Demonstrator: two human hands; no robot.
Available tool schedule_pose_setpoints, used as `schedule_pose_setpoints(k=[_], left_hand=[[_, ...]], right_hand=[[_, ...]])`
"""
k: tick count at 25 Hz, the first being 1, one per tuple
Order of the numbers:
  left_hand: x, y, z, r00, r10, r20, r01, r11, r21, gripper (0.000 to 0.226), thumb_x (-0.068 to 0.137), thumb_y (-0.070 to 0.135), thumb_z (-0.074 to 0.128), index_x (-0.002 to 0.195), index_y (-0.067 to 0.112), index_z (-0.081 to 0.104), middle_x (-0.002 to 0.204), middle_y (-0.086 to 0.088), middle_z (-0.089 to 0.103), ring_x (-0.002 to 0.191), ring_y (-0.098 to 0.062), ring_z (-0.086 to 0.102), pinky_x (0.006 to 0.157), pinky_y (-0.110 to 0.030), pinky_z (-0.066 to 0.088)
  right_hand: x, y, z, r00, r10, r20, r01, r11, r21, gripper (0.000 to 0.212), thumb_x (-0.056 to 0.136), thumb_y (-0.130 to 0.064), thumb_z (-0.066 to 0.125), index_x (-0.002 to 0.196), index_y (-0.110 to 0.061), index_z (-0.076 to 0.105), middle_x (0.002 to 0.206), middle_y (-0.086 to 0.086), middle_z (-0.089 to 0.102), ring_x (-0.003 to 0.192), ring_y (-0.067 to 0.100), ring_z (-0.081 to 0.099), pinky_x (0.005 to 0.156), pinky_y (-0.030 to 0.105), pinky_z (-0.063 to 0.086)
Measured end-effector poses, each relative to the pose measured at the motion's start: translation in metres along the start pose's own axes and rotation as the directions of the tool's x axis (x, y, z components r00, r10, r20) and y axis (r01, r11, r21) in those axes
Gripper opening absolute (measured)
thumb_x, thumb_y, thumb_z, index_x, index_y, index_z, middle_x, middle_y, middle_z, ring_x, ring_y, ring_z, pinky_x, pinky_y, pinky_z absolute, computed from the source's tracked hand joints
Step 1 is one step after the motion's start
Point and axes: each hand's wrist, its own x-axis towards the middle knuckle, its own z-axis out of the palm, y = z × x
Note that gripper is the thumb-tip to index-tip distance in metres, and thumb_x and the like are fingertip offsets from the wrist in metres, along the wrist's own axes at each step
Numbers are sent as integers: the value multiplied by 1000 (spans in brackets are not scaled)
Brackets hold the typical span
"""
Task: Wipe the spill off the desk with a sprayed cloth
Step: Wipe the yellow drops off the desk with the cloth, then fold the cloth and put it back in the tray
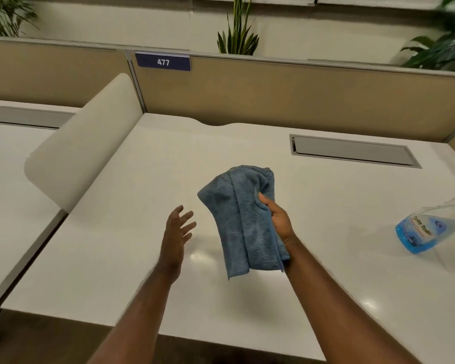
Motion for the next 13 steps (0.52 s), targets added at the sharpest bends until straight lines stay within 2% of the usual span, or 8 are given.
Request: schedule_pose_setpoints(k=[2, 3, 5, 6, 8, 9, 11, 13], left_hand=[[-9, 12, 29, 967, -81, 240, 85, 996, -4, 63, 86, 70, 31, 129, 28, 50, 131, 0, 61, 114, -21, 62, 100, -40, 45], [-15, 20, 47, 941, -95, 325, 108, 994, -23, 61, 87, 68, 33, 125, 26, 55, 124, 0, 66, 109, -21, 64, 96, -40, 48], [-28, 33, 80, 919, -72, 387, 83, 996, -12, 48, 90, 57, 41, 113, 21, 63, 106, -2, 71, 95, -20, 67, 84, -37, 54], [-34, 38, 94, 919, -39, 391, 32, 999, 25, 38, 93, 49, 46, 109, 20, 65, 101, -2, 72, 90, -18, 66, 76, -33, 55], [-47, 43, 122, 914, 16, 406, -47, 997, 67, 24, 96, 31, 51, 112, 19, 66, 105, 1, 73, 92, -16, 67, 69, -26, 54], [-54, 44, 130, 913, 26, 407, -55, 997, 58, 23, 96, 25, 53, 115, 19, 65, 108, 2, 73, 96, -15, 68, 68, -24, 54], [-75, 48, 156, 909, 40, 415, -61, 997, 38, 21, 94, 20, 55, 113, 19, 66, 106, 3, 74, 97, -13, 69, 65, -21, 54], [-105, 57, 190, 898, 60, 437, -106, 991, 81, 18, 94, 24, 56, 108, 20, 66, 101, 5, 74, 91, -14, 68, 65, -23, 53]], right_hand=[[-21, -21, -12, 998, -40, 44, 38, 998, 39, 27, 71, -23, 75, 92, -6, 76, 90, 15, 75, 79, 31, 72, 67, 44, 60], [-29, -31, -20, 996, -60, 70, 56, 997, 57, 40, 60, -23, 85, 95, -5, 75, 93, 16, 74, 82, 33, 72, 67, 47, 60], [-43, -41, -39, 994, -73, 79, 66, 994, 85, 57, 44, -23, 94, 95, -4, 75, 95, 18, 74, 84, 35, 72, 65, 48, 59], [-54, -45, -46, 994, -79, 74, 73, 994, 82, 56, 45, -24, 94, 93, -4, 76, 94, 18, 74, 84, 35, 72, 65, 47, 59], [-79, -55, -59, 994, -105, 32, 102, 991, 88, 33, 66, -27, 82, 88, -3, 77, 91, 19, 74, 82, 34, 72, 64, 47, 60], [-87, -55, -68, 994, -111, -4, 110, 987, 116, 29, 81, -29, 67, 87, -2, 77, 92, 20, 74, 82, 35, 72, 66, 47, 60], [-109, -60, -92, 994, -109, -23, 111, 978, 176, 44, 94, -32, 44, 94, -2, 76, 101, 22, 71, 91, 37, 70, 78, 50, 58], [-134, -65, -115, 992, -118, -53, 126, 966, 226, 44, 95, -32, 42, 108, -1, 71, 113, 24, 67, 103, 38, 66, 89, 48, 54]])
